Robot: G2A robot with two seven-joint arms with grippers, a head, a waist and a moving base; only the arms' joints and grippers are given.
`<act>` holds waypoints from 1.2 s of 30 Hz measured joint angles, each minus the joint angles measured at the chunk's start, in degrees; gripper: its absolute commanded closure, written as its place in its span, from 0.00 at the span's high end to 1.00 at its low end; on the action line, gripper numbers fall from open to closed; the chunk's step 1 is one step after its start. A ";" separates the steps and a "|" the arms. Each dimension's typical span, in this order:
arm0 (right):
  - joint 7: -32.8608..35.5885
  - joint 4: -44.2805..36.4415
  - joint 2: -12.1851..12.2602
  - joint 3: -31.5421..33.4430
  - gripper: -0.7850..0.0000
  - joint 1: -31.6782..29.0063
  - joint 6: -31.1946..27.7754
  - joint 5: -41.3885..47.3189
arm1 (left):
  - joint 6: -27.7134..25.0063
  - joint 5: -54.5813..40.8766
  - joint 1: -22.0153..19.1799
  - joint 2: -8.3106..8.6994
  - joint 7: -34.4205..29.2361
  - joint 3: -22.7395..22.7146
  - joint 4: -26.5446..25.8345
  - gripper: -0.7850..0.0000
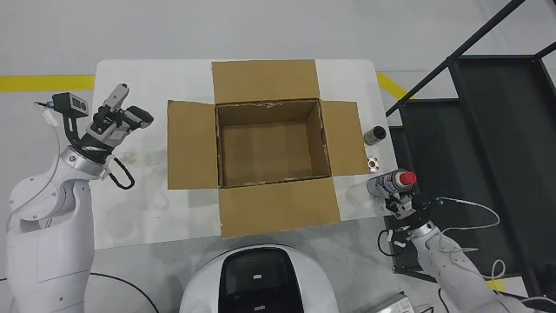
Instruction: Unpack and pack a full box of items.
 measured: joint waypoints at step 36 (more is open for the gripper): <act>19.53 -60.16 10.23 18.14 0.00 -25.86 11.42 -1.14 | 0.00 0.00 0.00 0.00 0.00 0.00 0.00 1.00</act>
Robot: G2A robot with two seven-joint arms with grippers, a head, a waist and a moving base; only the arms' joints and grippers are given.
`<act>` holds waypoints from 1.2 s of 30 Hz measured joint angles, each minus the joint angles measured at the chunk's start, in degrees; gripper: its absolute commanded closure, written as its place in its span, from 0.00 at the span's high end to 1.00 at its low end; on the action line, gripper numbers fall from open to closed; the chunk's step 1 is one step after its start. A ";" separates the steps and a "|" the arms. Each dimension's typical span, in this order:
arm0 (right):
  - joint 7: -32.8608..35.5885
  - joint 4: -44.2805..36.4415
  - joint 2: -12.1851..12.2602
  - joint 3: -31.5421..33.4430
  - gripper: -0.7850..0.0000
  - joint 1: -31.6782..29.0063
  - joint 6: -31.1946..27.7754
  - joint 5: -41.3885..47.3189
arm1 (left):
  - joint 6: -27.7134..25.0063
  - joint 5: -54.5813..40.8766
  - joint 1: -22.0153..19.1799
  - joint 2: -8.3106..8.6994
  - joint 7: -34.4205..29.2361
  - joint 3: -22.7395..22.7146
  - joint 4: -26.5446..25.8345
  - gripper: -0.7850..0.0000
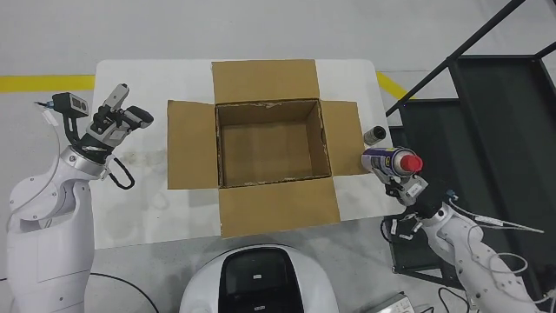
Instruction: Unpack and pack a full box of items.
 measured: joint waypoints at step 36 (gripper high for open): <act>31.47 -23.40 -0.83 -8.88 0.00 7.87 -3.32 -13.51 | 0.00 0.00 0.00 0.00 0.00 0.00 0.00 1.00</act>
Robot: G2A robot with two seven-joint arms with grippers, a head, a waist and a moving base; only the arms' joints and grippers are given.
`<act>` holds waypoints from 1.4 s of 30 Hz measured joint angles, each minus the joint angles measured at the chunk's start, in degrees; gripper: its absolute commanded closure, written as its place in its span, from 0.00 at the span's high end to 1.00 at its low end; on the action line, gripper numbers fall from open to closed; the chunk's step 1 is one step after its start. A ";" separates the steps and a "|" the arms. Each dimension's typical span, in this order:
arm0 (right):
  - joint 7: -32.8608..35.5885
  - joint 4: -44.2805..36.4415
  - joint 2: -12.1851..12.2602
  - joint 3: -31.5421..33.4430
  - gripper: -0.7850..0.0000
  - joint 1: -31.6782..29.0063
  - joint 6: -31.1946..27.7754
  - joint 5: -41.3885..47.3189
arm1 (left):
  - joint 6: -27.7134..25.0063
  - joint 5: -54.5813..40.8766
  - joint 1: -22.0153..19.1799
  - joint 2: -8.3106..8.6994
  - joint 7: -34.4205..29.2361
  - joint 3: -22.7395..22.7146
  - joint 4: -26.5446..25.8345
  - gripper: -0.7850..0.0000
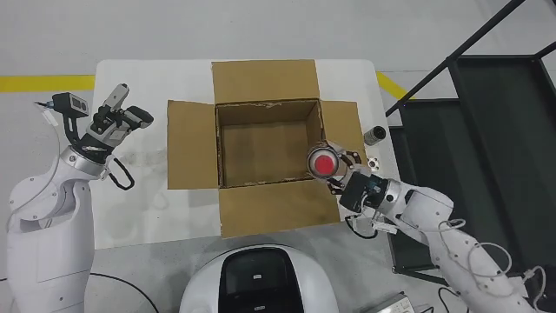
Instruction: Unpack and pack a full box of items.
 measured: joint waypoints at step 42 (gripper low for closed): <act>1.76 -7.97 -1.79 -0.12 1.00 -3.40 -10.22 -0.81 | 0.00 0.00 0.00 0.00 0.00 0.00 0.00 1.00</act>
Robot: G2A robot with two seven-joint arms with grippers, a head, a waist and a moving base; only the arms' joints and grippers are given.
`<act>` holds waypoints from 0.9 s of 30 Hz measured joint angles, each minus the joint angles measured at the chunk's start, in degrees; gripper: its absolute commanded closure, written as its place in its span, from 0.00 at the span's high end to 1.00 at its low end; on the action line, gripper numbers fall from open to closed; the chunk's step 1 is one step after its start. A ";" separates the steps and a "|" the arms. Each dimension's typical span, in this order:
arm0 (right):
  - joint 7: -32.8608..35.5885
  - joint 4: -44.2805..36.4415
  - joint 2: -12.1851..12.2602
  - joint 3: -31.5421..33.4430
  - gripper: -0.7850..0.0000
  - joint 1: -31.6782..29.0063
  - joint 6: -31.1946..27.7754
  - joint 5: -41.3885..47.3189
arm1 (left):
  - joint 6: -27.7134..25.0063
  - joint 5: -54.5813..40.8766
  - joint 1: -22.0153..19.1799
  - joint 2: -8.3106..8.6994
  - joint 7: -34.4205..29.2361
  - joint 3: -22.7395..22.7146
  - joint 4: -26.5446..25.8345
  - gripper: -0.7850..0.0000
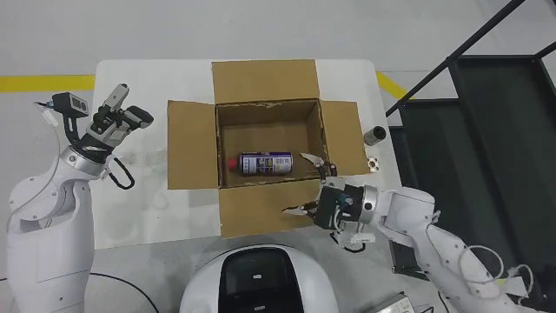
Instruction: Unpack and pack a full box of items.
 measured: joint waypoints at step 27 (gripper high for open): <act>-3.81 -1.21 0.37 2.17 1.00 -3.94 0.23 -2.74 | 0.00 0.00 0.00 0.00 0.00 0.00 0.00 1.00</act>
